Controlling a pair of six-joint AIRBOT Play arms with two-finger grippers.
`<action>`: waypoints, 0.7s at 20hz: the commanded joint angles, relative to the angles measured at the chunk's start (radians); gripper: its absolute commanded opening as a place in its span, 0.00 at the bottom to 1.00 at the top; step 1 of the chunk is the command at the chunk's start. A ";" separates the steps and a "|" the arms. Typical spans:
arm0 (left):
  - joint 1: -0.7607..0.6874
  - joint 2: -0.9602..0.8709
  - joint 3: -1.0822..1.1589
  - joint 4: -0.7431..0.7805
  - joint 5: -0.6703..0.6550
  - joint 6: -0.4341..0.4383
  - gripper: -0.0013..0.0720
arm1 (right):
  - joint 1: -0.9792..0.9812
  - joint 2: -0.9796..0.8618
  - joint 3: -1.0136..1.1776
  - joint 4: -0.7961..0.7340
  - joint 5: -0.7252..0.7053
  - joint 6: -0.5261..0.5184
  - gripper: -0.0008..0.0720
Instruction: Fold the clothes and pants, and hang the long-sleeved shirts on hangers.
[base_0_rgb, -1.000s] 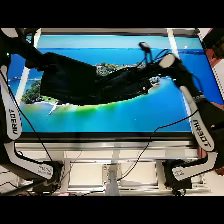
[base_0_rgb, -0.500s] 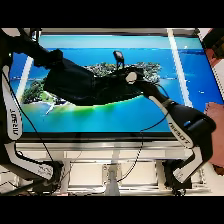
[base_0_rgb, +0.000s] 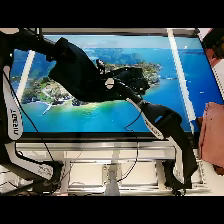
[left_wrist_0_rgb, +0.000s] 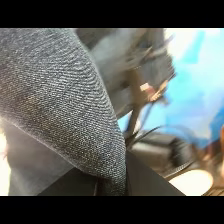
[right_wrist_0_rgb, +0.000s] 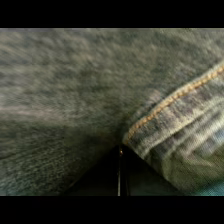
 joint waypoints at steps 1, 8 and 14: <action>-0.027 0.000 -0.030 -0.040 0.119 0.002 0.06 | -0.003 -0.046 0.085 -0.016 0.021 0.047 0.05; -0.124 -0.076 -0.063 -0.040 0.232 0.042 0.06 | -0.230 0.044 0.092 -0.202 0.489 -0.022 0.06; -0.262 -0.216 -0.063 -0.140 0.436 0.039 0.06 | -0.453 0.232 0.092 -0.213 0.805 -0.272 0.06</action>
